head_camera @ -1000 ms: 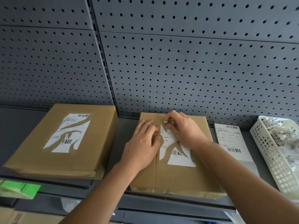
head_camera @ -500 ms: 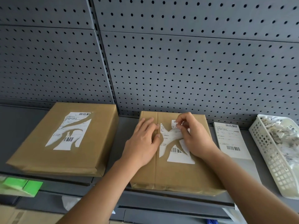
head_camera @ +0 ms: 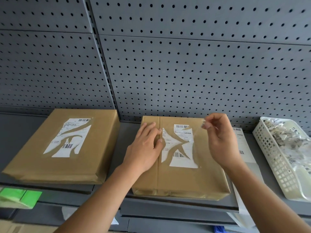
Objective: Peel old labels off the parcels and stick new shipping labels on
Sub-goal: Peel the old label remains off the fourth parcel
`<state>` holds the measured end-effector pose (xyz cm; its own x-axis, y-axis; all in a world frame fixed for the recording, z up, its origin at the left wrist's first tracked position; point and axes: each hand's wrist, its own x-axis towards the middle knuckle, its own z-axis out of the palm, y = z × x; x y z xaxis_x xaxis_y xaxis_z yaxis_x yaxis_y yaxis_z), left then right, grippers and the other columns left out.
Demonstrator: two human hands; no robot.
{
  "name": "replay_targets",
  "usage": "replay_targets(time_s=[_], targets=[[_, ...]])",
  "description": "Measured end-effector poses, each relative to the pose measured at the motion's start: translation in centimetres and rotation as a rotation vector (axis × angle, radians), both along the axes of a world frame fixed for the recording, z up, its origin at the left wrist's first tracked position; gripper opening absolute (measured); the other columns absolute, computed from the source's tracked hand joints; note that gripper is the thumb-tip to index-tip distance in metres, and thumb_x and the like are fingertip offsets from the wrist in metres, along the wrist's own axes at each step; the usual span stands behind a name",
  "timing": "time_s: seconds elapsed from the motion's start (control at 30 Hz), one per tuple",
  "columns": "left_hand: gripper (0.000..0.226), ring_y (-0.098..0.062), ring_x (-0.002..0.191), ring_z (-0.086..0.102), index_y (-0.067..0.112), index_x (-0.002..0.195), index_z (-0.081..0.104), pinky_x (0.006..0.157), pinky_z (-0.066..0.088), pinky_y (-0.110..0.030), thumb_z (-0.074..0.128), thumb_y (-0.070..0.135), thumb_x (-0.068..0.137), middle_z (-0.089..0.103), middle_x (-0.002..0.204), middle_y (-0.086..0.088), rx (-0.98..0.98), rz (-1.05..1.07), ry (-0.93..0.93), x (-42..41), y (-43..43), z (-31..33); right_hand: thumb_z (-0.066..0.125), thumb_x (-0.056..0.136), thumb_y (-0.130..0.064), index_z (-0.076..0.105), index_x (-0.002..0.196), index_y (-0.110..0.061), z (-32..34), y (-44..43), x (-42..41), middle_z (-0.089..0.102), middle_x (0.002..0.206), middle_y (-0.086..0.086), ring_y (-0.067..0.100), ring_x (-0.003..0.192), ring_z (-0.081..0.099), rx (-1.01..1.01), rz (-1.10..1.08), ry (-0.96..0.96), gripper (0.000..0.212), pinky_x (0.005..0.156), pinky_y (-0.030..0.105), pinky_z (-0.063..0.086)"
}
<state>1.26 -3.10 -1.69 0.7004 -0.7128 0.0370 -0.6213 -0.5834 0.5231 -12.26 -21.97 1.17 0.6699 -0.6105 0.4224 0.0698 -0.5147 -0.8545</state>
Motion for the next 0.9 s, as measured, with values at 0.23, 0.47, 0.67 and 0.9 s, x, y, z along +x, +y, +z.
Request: replay_targets(time_s=[0.23,0.47,0.67,0.9], targets=[[0.036,0.005,0.151,-0.007,0.036,0.141,0.044,0.107,0.041,-0.048,0.034,0.042,0.107,0.014,0.164,0.024,0.022,0.009,0.014,-0.2,0.0,0.3,0.049,0.101,-0.002,0.058,0.106,-0.015,1.5,-0.4,-0.9,0.066,0.093,0.0,0.008,0.087,0.064,0.067,-0.052,-0.037,0.016,0.082,0.02,0.049],[0.038,0.003,0.152,-0.005,0.033,0.143,0.045,0.114,0.033,-0.044,0.034,0.04,0.107,0.016,0.164,0.022,0.009,-0.001,0.011,-0.1,-0.2,0.1,0.051,0.101,-0.004,0.065,0.101,-0.014,2.9,-1.0,-1.5,0.071,0.085,0.004,0.016,0.084,0.069,0.172,-0.087,-0.012,0.017,0.089,0.034,0.054],[0.039,0.003,0.152,-0.004,0.034,0.143,0.044,0.114,0.035,-0.049,0.034,0.043,0.106,0.016,0.164,0.023,0.017,0.007,0.016,0.0,-0.1,-0.1,0.064,0.093,-0.006,0.068,0.104,-0.012,2.2,-0.5,-2.5,0.07,0.084,0.0,0.015,0.086,0.066,0.551,0.046,0.022,0.013,0.092,0.032,0.05],[0.039,0.002,0.152,-0.003,0.034,0.143,0.045,0.114,0.034,-0.052,0.035,0.043,0.106,0.017,0.164,0.023,0.011,0.008,0.021,0.0,-0.1,0.0,0.072,0.087,-0.002,0.064,0.096,-0.008,2.8,-0.6,-3.5,0.066,0.078,0.0,0.011,0.075,0.061,0.47,0.034,0.066,0.013,0.077,0.019,0.05]])
